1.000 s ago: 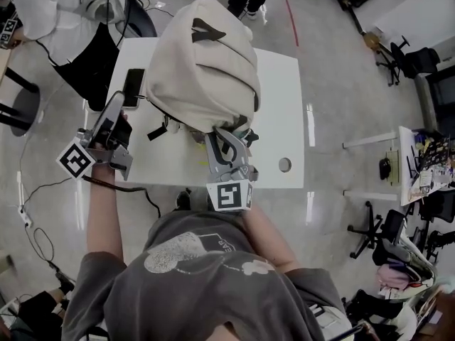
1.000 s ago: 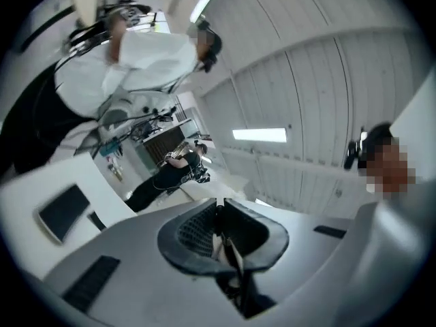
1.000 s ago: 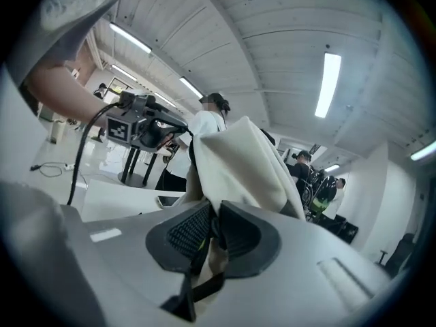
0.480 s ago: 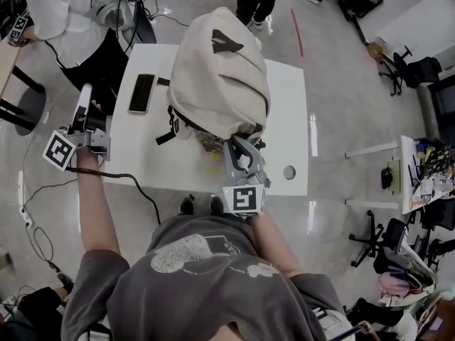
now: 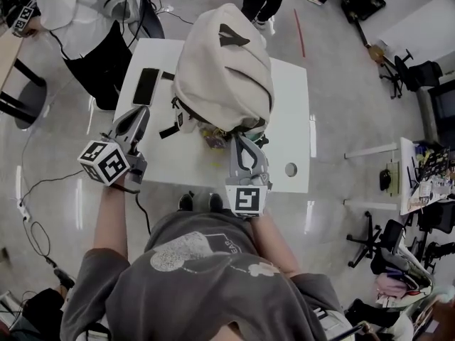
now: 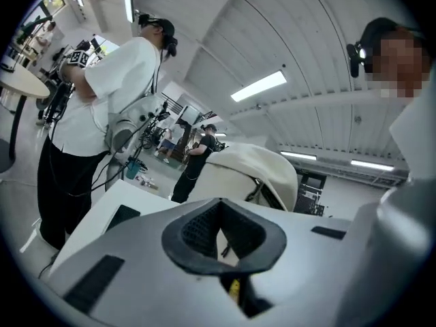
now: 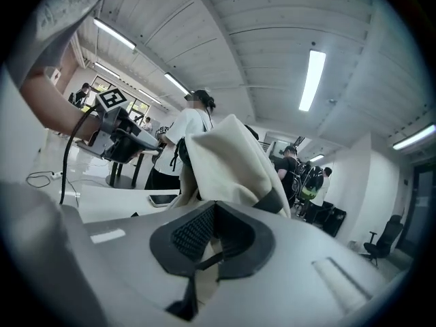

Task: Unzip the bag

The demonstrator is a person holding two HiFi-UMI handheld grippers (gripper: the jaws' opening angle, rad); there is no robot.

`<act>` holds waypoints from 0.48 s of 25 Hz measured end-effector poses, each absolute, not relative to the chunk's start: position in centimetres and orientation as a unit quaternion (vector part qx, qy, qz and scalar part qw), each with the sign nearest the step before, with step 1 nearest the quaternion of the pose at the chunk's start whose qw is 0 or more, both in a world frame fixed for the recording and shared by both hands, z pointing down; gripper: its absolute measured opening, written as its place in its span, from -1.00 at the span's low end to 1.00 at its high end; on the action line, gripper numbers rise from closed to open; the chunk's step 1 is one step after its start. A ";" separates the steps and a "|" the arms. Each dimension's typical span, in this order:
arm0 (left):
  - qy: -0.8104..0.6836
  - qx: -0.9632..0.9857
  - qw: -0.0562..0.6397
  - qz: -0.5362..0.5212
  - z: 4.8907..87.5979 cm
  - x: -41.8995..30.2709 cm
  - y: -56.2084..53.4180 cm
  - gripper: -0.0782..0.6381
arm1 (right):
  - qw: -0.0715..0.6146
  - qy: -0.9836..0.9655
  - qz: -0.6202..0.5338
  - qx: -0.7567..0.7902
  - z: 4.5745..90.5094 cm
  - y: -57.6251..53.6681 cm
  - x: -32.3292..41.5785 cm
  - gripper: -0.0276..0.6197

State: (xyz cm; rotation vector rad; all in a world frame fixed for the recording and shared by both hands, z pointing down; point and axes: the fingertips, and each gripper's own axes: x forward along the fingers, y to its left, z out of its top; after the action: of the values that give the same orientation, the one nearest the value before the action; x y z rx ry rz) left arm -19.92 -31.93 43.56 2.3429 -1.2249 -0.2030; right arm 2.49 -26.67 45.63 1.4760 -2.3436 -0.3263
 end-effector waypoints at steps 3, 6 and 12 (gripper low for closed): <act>-0.431 0.870 0.229 -0.064 43.9 -17.3 -30.7 -0.77 | 0.159 -0.825 -0.106 0.531 45.0 -26.2 2.7 -0.92; -0.432 0.877 0.205 -0.044 44.4 -15.8 -29.9 -0.76 | 0.142 -0.823 -0.082 0.543 44.7 -25.7 3.0 -0.92; -0.436 0.878 0.195 -0.023 46.0 -14.3 -28.9 -0.56 | 0.131 -0.824 -0.046 0.549 45.5 -24.3 2.9 -0.92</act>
State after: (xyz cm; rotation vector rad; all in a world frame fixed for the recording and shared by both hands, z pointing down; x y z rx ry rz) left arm -14.35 -28.85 46.01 2.4606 -1.2225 -0.0649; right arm 2.90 -24.28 45.50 1.5939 -2.3929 -0.1344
